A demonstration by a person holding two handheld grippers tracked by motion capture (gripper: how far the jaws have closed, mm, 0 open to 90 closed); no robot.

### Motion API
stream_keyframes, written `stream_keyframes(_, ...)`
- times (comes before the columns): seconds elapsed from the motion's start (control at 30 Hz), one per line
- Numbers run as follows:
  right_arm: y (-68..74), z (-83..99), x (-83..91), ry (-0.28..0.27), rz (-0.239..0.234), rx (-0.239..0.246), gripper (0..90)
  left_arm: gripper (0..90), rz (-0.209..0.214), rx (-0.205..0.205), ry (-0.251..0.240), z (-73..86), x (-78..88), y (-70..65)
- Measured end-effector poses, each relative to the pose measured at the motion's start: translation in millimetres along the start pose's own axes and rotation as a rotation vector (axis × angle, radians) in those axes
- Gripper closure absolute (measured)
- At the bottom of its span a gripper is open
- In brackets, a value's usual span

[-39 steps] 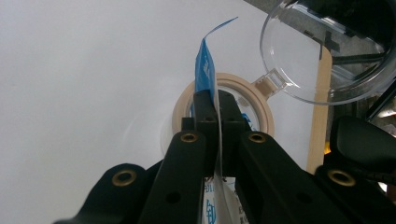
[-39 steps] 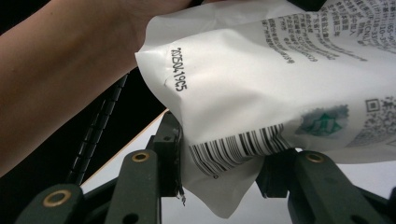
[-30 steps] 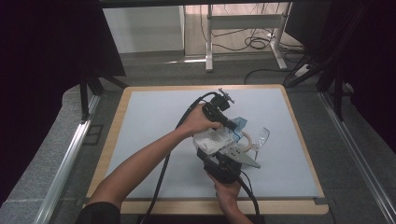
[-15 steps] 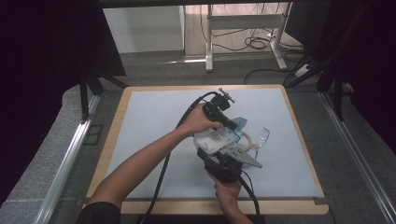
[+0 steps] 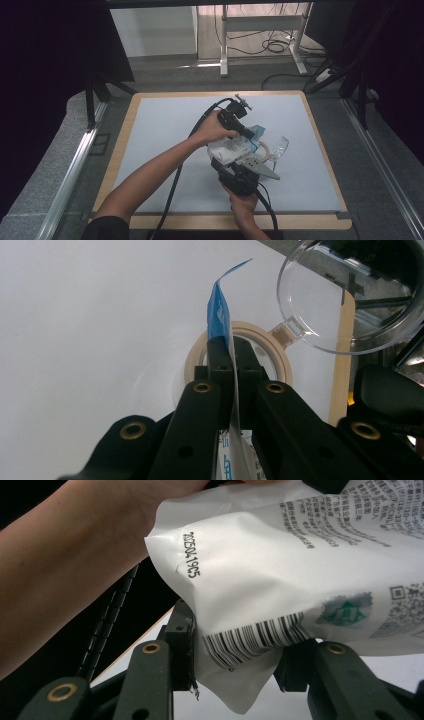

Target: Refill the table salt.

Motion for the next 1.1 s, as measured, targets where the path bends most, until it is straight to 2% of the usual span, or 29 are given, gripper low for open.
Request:
stream_keyframes(0.53, 0.1, 0.1, -0.8, 0.008, 0.000, 0.019, 59.8, 90.0, -0.002, 0.002, -0.001, 0.4, 0.8, 0.4)
stream_keyframes(1.1, 1.4, -0.6, -1.1, 0.002, -0.006, 0.000, 59.9, 90.0, -0.006, 0.000, 0.003, 0.7, 1.5, -0.4)
Point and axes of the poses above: each handheld gripper's, and its own axes: x roughly backward along the jaws, z roughly out of its underside, y roughly to its left, the point moved 3 cm from there along -x, roughly forward along the jaws, and after that the axes turned 15 degrees about -z, right-handed, at the moved point
